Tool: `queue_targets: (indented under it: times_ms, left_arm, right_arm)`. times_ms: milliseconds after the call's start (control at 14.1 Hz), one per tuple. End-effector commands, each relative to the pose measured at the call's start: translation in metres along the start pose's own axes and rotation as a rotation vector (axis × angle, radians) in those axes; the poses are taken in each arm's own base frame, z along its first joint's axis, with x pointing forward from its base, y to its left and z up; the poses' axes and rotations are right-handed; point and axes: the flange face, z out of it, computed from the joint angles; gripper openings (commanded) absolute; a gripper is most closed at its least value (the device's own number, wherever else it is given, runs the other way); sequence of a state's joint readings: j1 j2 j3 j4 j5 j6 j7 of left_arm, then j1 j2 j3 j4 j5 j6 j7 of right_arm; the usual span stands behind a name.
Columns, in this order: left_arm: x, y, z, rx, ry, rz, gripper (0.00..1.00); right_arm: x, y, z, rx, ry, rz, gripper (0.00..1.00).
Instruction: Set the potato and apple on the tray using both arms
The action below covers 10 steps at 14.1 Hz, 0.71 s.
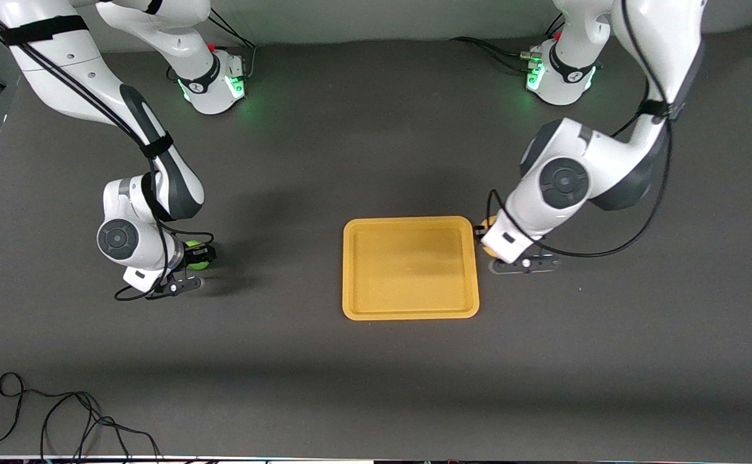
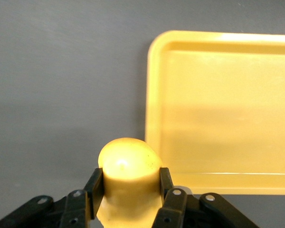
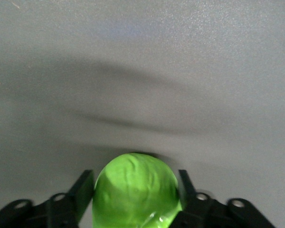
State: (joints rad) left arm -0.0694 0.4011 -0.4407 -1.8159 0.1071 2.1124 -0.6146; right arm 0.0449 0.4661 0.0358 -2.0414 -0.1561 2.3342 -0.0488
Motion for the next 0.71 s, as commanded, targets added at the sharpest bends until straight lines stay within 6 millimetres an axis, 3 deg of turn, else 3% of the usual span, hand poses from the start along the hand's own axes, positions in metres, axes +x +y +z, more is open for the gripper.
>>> queue_targets:
  times_ms: [0, 142, 355, 638]
  left_arm:
    - [0.014, 0.035, 0.046, 0.014, 0.024, -0.064, 0.28]
    - [0.006, 0.055, 0.073, 0.020, 0.043, -0.069, 0.28]
    - [0.002, 0.065, 0.092, 0.058, 0.056, -0.058, 0.28]
    - [0.001, 0.067, 0.097, 0.056, 0.055, -0.053, 0.35]
  right_arm:
    - [0.002, 0.000, 0.002, -0.011, -0.007, 0.027, 0.42]
    - [0.006, 0.002, -0.010, -0.015, -0.011, 0.057, 0.31]
    - [0.018, 0.005, -0.041, -0.022, -0.056, 0.066, 0.30]
    - [0.035, 0.007, -0.113, -0.033, -0.118, 0.069, 0.30]
